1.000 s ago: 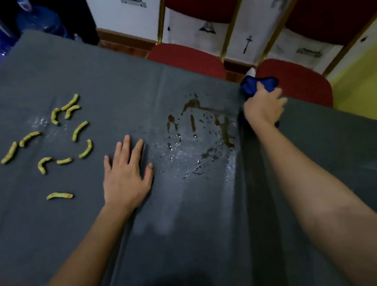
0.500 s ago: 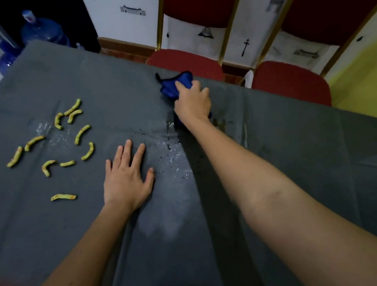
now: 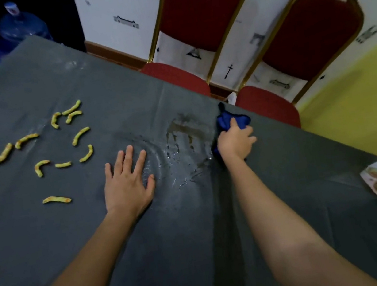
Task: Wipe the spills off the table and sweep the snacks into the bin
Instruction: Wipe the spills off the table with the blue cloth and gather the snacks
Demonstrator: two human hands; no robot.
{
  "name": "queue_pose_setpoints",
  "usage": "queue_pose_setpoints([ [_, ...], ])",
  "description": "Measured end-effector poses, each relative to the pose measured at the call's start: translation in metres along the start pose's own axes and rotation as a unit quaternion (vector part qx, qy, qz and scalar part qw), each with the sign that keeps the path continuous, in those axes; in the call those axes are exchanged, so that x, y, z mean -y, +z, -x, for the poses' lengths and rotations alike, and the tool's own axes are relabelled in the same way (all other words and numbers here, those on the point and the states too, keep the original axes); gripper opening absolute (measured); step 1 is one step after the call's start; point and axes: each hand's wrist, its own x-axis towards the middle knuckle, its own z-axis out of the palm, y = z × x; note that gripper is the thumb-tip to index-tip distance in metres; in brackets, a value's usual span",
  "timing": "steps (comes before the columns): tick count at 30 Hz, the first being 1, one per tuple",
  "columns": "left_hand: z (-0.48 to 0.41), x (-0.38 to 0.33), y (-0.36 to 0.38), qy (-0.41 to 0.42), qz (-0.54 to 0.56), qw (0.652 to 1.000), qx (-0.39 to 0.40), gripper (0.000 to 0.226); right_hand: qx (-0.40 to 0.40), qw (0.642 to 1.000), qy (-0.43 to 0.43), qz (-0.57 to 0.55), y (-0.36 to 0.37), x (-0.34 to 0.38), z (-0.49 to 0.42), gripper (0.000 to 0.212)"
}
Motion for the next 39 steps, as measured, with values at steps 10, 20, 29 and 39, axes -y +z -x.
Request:
queue_pose_setpoints([
  [10,0.002,0.012,-0.007,0.021,-0.067,0.996,0.054,0.070,0.092,0.957,-0.274,0.017,0.021,0.039,0.080,0.054],
  [20,-0.007,0.009,-0.032,0.051,-0.113,0.985,0.121,0.084,0.043,0.997,-0.067,0.003,-0.020,-0.092,0.038,0.055],
  [29,0.001,0.012,-0.023,0.047,-0.112,0.988,0.096,0.083,0.067,0.976,-0.207,0.024,0.009,-0.025,0.119,0.058],
  [39,-0.016,0.023,-0.030,0.092,-0.083,0.991,0.046,0.069,0.007,0.998,-0.055,-0.028,-0.018,-0.078,0.068,0.054],
])
